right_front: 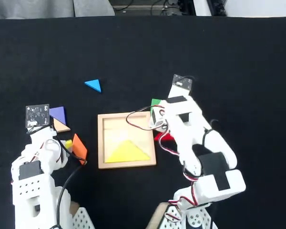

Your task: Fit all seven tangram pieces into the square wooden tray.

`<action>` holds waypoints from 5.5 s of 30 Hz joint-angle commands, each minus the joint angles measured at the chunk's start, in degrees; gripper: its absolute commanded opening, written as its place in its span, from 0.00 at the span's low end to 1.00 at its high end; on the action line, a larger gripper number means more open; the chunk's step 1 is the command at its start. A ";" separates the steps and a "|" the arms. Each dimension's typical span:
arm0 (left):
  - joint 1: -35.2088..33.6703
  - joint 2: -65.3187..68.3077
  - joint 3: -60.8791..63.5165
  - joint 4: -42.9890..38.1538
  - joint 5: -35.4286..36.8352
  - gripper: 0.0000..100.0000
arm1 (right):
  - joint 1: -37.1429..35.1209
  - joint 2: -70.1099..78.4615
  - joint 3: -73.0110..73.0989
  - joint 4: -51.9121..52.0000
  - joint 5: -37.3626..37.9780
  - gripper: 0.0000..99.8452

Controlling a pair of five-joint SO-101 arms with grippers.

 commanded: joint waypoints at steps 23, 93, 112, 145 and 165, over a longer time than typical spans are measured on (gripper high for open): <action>0.75 -0.62 -0.22 -0.79 0.18 0.25 | 3.25 0.48 -2.51 0.44 -0.26 0.19; -3.21 -0.62 -0.22 -2.20 0.18 0.25 | -32.79 2.42 -18.86 7.21 7.38 0.20; -3.12 -0.62 -0.13 -2.29 0.18 0.25 | -22.86 -3.30 -20.26 10.73 10.99 0.29; -3.12 -0.62 -0.13 -2.37 0.18 0.25 | -28.57 8.75 -25.80 19.34 31.56 0.01; -3.12 -0.62 -0.13 -2.37 0.18 0.25 | -20.13 5.58 -14.29 3.34 32.09 0.01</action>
